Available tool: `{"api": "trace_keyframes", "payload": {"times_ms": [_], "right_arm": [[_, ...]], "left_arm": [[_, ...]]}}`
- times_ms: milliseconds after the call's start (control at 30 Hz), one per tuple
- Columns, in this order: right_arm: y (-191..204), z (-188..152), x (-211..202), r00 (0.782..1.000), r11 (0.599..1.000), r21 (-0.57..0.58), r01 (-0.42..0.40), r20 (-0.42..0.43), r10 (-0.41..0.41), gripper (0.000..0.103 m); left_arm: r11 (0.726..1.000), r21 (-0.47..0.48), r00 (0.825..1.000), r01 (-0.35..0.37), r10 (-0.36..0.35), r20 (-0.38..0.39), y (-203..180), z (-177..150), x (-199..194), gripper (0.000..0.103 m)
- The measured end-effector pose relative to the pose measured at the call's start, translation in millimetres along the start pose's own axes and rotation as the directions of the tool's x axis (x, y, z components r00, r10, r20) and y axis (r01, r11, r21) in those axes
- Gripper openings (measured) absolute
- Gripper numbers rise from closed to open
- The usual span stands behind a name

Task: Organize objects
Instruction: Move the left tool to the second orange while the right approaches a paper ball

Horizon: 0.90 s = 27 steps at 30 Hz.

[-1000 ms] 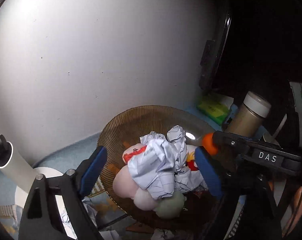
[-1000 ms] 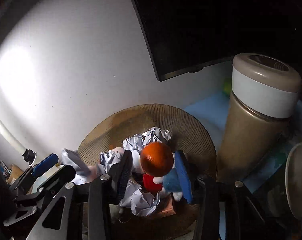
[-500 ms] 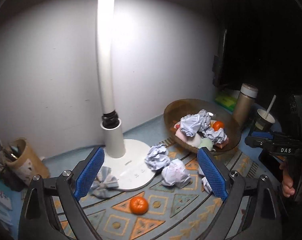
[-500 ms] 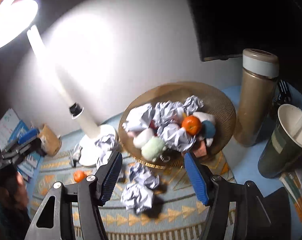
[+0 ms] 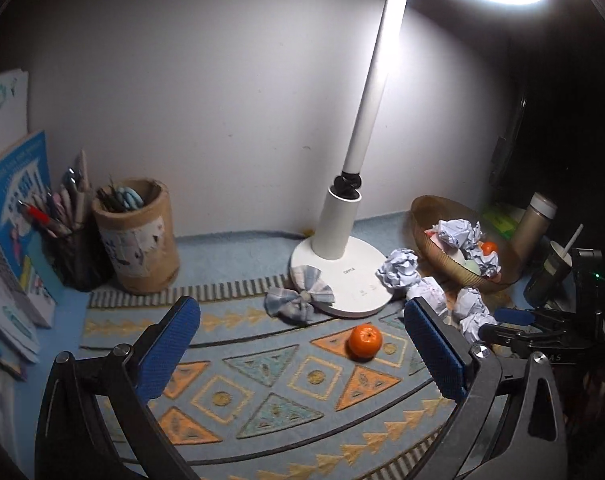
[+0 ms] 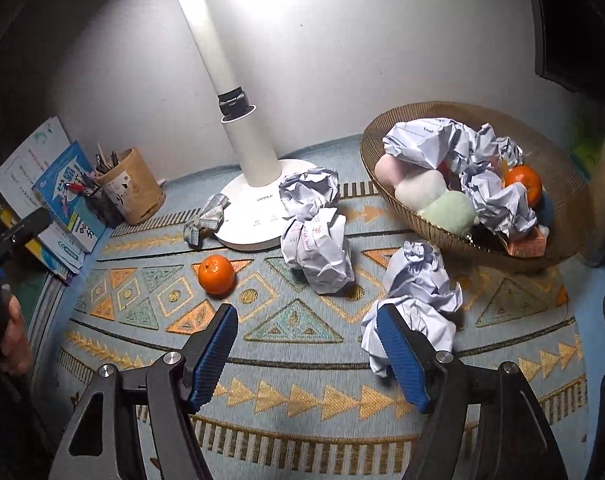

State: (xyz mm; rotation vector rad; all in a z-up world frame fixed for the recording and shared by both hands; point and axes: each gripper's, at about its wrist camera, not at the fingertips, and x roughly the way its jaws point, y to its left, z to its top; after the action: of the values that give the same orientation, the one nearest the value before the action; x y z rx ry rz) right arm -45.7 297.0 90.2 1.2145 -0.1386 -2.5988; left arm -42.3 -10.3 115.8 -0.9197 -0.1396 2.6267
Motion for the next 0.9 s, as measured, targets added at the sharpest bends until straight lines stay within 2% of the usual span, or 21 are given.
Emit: {"api": "trace_keyframes", "payload": {"times_ms": [67,167,233,333,433,567,633,700,733,767,800,833,867,900], "right_arm": [[-2.3,7.5,8.1,1.0,1.0,0.001,0.011,0.0,-0.011,0.07],[-10.6,18.9,20.7,1.0,1.0,0.013,0.011,-0.007,-0.011,0.07],[-13.5,26.9,29.8,1.0,1.0,0.017,-0.002,-0.01,0.002,0.07],[-12.6,35.7,47.8,0.999,1.0,0.026,-0.018,-0.034,0.019,0.07],[-9.3,38.2,67.1,0.998,1.0,0.024,-0.019,-0.064,0.021,0.07],[-8.4,36.7,87.0,0.996,1.0,0.027,0.01,-0.091,-0.007,0.07],[-6.3,36.6,89.8,0.995,0.998,0.012,0.055,-0.089,-0.054,0.07],[-3.9,37.0,90.4,0.995,0.999,0.001,0.047,-0.09,-0.047,0.07],[-2.9,37.2,89.6,0.996,0.999,-0.002,0.04,-0.086,-0.04,0.07],[-2.0,37.4,89.4,0.996,0.999,-0.002,0.034,-0.083,-0.034,0.067],[-1.2,36.8,88.7,0.996,0.999,-0.006,0.033,-0.079,-0.033,0.062],[-0.1,36.6,88.7,0.996,0.999,-0.016,0.034,-0.078,-0.035,0.054],[1.0,36.1,89.0,0.996,0.999,-0.024,0.027,-0.081,-0.029,0.051],[2.0,35.3,87.4,0.997,1.0,-0.024,0.011,-0.076,-0.013,0.051]], "left_arm": [[0.999,-0.008,0.996,0.052,-0.053,-0.076,-14.7,-13.9,44.2,0.102],[0.996,0.079,0.992,0.038,-0.028,-0.127,-39.2,-29.1,84.8,0.102],[0.993,0.106,0.985,0.057,-0.038,-0.169,-48.9,-36.1,102.7,0.102],[0.993,0.093,0.98,0.075,-0.056,-0.189,-54.3,-43.1,117.5,0.102],[0.994,0.09,0.978,0.06,-0.041,-0.203,-56.1,-49.4,126.6,0.102],[0.994,0.1,0.975,0.054,-0.031,-0.219,-57.4,-51.9,131.2,0.1],[0.993,0.099,0.977,0.063,-0.041,-0.207,-57.6,-51.4,129.4,0.1],[0.993,0.096,0.978,0.069,-0.048,-0.205,-57.1,-51.4,128.6,0.095],[0.993,0.094,0.977,0.072,-0.051,-0.208,-56.3,-50.7,129.5,0.087],[0.993,0.093,0.975,0.076,-0.054,-0.216,-56.4,-50.9,131.1,0.077],[0.992,0.096,0.973,0.077,-0.054,-0.224,-56.9,-51.7,132.6,0.071],[0.992,0.099,0.971,0.08,-0.055,-0.233,-57.7,-52.6,133.7,0.059],[0.991,0.1,0.971,0.084,-0.059,-0.233,-58.3,-53.2,133.9,0.045],[0.991,0.103,0.972,0.085,-0.06,-0.226,-58.6,-53.8,132.1,0.04]]}}
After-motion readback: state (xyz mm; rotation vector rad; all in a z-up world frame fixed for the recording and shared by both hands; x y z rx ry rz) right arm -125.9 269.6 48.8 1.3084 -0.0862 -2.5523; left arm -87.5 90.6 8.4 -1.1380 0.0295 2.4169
